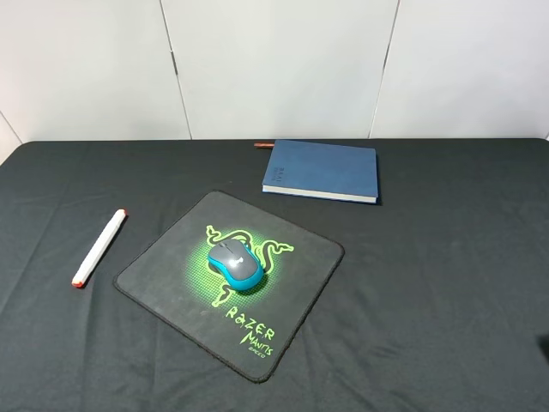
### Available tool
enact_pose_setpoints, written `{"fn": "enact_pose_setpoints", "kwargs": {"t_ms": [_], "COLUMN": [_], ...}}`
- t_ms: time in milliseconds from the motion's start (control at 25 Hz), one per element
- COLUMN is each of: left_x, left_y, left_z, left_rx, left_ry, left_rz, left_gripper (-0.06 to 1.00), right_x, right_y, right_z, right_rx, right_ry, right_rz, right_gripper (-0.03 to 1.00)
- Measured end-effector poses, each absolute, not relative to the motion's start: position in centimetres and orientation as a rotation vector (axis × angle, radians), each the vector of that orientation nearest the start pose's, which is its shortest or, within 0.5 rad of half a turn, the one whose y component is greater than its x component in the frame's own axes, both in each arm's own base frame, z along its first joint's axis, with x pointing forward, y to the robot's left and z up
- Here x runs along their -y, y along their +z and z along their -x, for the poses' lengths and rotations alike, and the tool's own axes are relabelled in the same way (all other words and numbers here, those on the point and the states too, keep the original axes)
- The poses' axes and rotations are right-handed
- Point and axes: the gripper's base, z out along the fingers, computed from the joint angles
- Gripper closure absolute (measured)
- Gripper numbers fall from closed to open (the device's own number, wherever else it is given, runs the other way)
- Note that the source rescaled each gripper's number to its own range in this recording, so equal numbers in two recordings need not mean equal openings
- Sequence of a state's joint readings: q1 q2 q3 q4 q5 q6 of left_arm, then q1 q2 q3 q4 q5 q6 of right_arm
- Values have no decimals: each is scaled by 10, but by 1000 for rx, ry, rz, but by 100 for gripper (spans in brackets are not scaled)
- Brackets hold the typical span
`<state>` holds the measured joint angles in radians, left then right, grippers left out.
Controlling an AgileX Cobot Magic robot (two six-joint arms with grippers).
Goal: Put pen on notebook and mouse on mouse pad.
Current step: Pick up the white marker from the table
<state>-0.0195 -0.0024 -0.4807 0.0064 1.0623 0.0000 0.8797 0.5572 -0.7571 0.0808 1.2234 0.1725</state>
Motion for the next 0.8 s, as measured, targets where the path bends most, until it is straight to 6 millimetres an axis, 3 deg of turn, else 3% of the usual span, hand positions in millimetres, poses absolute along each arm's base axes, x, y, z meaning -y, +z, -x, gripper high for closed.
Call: {"fn": "enact_pose_setpoints", "kwargs": {"t_ms": [200, 480, 800], "left_x": [-1, -1, -1], "left_y": [272, 272, 272], "left_z": [3, 3, 3], "left_rx": [-2063, -2063, -2063], "left_ry": [-4, -4, -4], "left_rz": [-20, -20, -20], "left_gripper": [-5, -5, -5], "right_x": [-37, -10, 1], "right_y": [313, 303, 276], "right_z": [-25, -10, 15], "right_rx": [-2380, -2288, -2148], "right_ry": [529, 420, 283], "right_rz": [807, 422, 89], "right_gripper": [-3, -3, -3]}}
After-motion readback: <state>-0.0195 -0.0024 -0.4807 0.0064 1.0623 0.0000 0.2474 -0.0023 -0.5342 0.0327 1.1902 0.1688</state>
